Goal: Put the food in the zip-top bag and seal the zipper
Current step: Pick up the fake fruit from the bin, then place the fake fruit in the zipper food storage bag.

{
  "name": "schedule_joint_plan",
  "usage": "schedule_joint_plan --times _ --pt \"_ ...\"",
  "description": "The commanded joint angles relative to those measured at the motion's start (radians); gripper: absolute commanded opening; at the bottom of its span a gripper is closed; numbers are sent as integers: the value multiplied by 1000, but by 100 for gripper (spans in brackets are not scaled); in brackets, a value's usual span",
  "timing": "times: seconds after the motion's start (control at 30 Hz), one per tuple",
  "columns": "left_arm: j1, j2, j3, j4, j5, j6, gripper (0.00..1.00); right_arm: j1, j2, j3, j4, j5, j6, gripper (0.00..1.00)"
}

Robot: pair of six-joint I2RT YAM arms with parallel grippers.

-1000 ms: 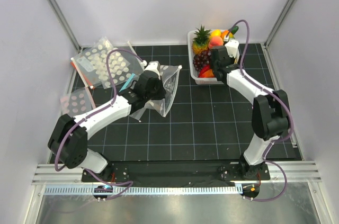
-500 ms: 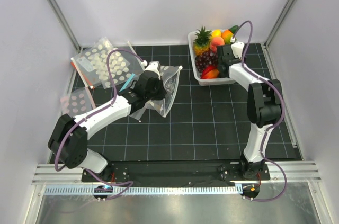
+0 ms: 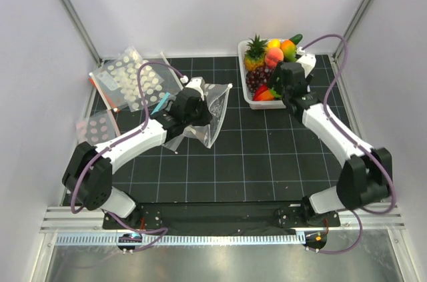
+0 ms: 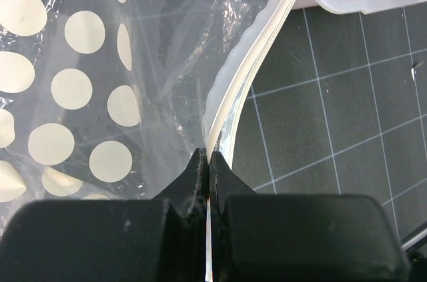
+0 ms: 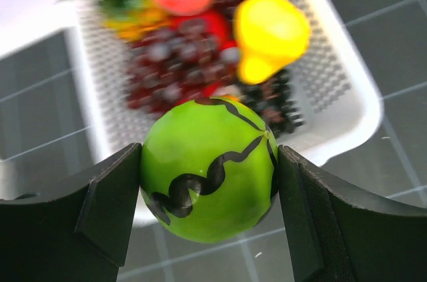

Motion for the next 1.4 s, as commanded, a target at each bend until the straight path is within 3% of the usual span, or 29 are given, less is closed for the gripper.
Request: schedule_joint_plan --times 0.0,0.2,0.57,0.83,1.2,1.37 --pt "0 3 46 14 37 5 0 63 -157 -100 118 -92 41 40" --pt "0 1 53 -1 69 12 0 199 -384 -382 362 -308 52 39" --pt "0 -65 38 -26 213 -18 0 307 -315 -464 648 -586 97 34" --pt "0 -178 -34 52 362 -63 0 348 -321 -476 674 -563 67 34" --pt "0 -318 -117 160 363 -106 0 381 -312 -500 707 -491 61 35" --pt "0 -336 -122 146 346 -101 0 381 -303 -500 718 -508 74 41"
